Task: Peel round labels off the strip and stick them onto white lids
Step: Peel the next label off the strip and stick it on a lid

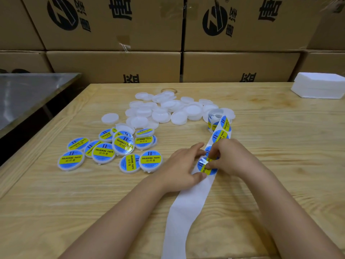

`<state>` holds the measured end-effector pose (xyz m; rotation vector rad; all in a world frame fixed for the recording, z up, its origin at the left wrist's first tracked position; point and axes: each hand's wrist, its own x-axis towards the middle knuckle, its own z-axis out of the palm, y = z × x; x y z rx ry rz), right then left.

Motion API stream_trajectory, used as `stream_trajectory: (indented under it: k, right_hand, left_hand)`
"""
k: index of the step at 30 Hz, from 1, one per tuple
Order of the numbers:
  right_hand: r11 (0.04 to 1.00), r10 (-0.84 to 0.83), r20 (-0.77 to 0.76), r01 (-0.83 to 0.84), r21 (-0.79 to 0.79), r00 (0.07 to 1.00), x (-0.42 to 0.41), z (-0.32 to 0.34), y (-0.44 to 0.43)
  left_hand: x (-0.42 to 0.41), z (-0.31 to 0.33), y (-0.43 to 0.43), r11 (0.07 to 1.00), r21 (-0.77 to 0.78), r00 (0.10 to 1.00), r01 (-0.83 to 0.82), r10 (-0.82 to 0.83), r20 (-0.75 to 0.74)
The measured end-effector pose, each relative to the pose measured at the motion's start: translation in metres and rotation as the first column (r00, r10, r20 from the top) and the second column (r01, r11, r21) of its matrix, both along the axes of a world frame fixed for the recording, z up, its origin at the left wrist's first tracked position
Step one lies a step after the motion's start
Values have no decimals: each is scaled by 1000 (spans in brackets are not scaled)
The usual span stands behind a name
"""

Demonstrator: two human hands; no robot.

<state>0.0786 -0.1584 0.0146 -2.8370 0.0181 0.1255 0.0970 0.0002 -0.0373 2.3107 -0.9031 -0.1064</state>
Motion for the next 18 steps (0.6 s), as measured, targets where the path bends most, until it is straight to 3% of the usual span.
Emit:
stream_trajectory:
  k: [11,18]
  right_hand:
    - [989,-41,61,32,141,997,0,2,-7]
    - [903,-49,-32,58,426,998,1,7,-28]
  left_hand:
    - [1,-2,0,1000,-8,999,-4,4,43]
    - [3,-2,0,999,32,998,23,-24,55]
